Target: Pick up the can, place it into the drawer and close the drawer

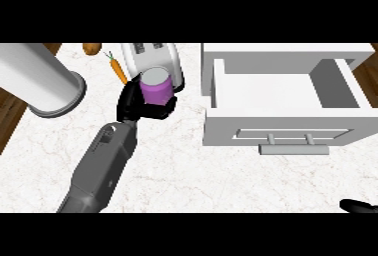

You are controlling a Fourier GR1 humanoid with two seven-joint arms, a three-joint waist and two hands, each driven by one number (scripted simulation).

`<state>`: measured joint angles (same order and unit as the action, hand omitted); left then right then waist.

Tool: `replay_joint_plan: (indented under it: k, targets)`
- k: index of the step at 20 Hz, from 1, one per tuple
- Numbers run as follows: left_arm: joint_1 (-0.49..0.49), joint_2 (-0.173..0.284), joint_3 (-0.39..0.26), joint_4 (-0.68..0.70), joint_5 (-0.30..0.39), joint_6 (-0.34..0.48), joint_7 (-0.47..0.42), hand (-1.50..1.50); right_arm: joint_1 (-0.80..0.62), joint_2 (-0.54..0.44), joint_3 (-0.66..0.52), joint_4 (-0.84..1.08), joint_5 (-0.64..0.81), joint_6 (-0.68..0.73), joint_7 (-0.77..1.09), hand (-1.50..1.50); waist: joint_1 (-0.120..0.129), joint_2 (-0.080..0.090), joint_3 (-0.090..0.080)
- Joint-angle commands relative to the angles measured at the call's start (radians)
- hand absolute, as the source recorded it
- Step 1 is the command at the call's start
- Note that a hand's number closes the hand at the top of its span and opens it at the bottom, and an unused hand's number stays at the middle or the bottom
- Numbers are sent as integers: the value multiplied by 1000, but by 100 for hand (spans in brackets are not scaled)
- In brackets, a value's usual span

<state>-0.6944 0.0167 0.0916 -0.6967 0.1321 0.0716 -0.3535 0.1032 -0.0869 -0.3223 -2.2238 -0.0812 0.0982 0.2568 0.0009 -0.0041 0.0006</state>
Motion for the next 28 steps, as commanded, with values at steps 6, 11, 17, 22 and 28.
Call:
replay_joint_plan:
  k: [6, 11, 17, 22, 28]
  targets:
    - [-124, -16, -154, -231, 81, 133, 280, 150, -49, -20, -19, -7, -19, -21, 68, -150, -7, 1, 0]
    - [-283, -17, -143, -322, 35, 198, 501, 150, -15, 3, 10, -43, 16, -21, 53, -150, -4, 0, 0]
    - [-477, 2, -145, -196, 50, 256, 551, 150, -27, 5, 40, -88, 27, -33, 107, -150, -22, 6, 0]
    - [-579, -17, -197, -106, 78, 323, 557, 150, -44, 13, 35, -50, 35, -38, 67, -150, -27, 8, 0]
    - [-692, -17, -197, 51, 111, 314, 544, 150, -26, -20, 23, -75, 16, -1, 77, -150, -37, 11, 0]
